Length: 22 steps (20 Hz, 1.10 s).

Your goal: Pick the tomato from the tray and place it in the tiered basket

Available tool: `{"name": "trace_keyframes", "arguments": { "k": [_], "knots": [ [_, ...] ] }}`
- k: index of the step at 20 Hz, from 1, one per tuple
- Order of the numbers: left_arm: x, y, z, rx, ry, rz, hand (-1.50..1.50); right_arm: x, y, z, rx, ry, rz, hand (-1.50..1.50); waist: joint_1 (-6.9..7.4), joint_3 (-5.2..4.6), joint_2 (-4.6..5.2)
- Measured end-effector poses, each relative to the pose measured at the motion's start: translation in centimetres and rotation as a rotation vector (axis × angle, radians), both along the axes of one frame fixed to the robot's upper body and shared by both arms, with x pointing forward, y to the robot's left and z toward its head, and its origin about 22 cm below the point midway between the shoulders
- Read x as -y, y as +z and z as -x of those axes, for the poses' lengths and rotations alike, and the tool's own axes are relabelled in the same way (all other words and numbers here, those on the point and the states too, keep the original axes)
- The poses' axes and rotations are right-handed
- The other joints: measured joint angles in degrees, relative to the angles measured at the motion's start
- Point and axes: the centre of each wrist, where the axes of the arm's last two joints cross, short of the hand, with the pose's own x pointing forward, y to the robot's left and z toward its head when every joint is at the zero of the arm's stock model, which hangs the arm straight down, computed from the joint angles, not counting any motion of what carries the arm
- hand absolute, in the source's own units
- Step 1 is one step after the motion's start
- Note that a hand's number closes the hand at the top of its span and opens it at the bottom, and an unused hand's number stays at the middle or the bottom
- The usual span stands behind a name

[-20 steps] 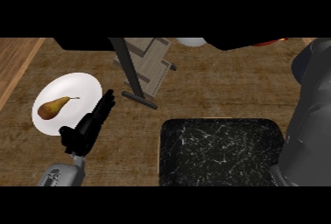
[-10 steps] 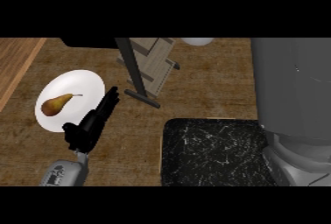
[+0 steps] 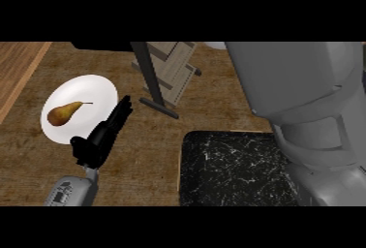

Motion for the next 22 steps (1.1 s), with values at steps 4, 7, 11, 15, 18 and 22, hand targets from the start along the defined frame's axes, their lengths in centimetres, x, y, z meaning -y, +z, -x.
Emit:
{"name": "trace_keyframes", "arguments": {
  "k": [4,7,11,15,18,22],
  "knots": [
    [0.6,0.2,-0.2,0.006,-0.005,0.0,0.0,-1.1,-1.3,-1.3,-0.011,-0.003,-0.02,1.5,0.36,0.01,0.19],
    [0.7,-0.2,0.0,0.004,-0.007,-0.001,0.0,-1.5,-2.0,-2.0,-0.022,0.007,-0.055,1.5,0.62,0.01,0.29],
    [0.7,0.1,-0.2,0.008,-0.022,-0.001,0.0,-2.7,-2.3,-2.1,-0.036,0.011,-0.136,1.5,1.32,-0.01,0.36],
    [0.6,-0.1,-0.3,0.007,-0.027,-0.003,0.0,-3.0,-2.6,-2.4,-0.116,-0.003,-0.26,1.5,1.47,-0.03,0.34],
    [0.6,-0.2,-0.2,0.003,-0.028,-0.002,0.0,-2.9,-3.0,-2.8,-0.197,-0.029,-0.375,-1.5,1.39,-0.01,0.29],
    [1.0,-0.1,-0.5,-0.002,-0.026,0.003,0.0,-3.0,-3.0,-2.9,-0.229,-0.038,-0.496,-1.5,1.13,0.0,0.26]
  ]
}}
